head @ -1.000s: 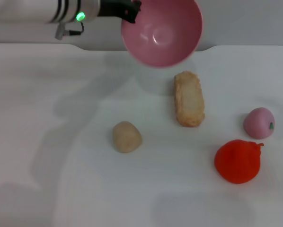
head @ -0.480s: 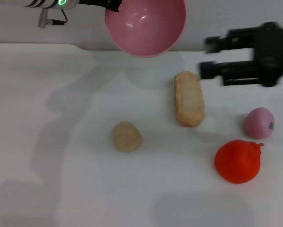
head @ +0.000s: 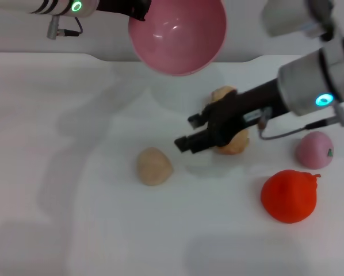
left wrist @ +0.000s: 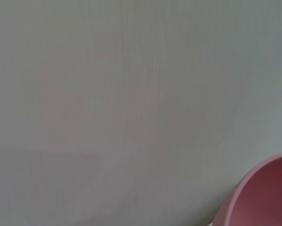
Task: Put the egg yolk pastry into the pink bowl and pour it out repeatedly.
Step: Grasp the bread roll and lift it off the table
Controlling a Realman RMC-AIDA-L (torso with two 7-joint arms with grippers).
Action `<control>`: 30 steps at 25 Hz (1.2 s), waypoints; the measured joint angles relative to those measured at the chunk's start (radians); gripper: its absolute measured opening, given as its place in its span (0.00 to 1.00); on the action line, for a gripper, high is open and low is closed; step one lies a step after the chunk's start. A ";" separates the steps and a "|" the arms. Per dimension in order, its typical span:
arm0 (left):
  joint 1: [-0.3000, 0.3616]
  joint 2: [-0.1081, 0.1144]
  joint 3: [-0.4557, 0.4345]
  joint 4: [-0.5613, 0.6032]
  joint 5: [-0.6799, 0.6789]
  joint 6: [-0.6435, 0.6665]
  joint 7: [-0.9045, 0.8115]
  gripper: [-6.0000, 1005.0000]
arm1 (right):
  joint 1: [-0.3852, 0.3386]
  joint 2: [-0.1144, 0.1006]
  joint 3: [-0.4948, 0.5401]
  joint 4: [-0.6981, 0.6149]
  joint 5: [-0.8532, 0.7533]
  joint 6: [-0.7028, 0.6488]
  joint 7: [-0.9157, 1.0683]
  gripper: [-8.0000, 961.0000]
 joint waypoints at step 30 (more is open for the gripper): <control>0.033 -0.008 0.067 0.020 -0.037 0.001 -0.001 0.05 | 0.141 0.012 -0.459 0.405 0.083 0.551 0.065 0.63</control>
